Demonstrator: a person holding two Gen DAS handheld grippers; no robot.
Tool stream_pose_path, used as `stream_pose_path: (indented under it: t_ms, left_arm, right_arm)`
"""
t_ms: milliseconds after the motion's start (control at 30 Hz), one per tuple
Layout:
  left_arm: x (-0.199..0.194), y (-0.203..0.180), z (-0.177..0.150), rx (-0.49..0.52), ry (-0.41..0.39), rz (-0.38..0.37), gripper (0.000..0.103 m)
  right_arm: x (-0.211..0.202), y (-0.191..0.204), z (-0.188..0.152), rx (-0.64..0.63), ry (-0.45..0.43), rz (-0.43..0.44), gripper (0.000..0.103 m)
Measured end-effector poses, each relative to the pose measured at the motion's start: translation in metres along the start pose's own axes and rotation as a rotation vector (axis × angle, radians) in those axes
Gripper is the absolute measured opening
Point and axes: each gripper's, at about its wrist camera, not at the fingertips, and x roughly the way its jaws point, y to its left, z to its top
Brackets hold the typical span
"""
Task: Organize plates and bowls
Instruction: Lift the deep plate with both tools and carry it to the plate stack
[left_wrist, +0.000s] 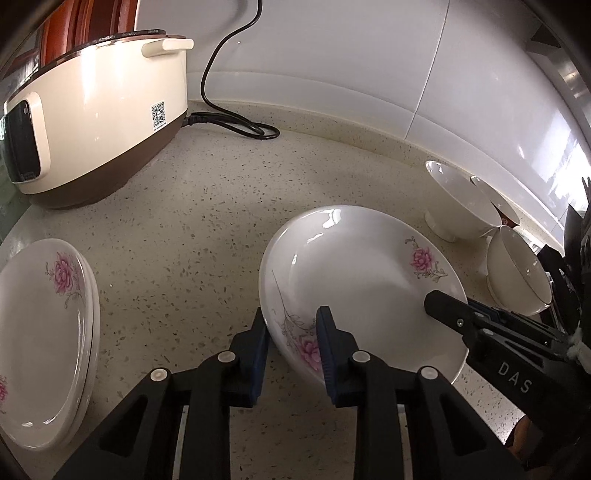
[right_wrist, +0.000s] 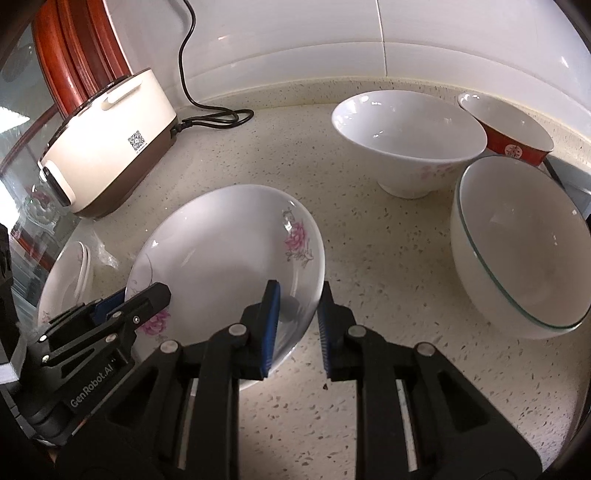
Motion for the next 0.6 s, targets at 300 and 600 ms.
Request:
stream_pose_path:
  t_ms: [300,600]
  left_arm:
    - [-0.002,0.02,-0.001,-0.11,-0.003,-0.093,0.029]
    - [0.003,0.029,0.01,-0.164,-0.014,-0.141,0.054]
  right_arm:
    - [-0.021,-0.013,0.003,0.078,-0.077,-0.008,0.07]
    - [0.002,-0.005,0.0,0.04,-0.012,0.035,0.034]
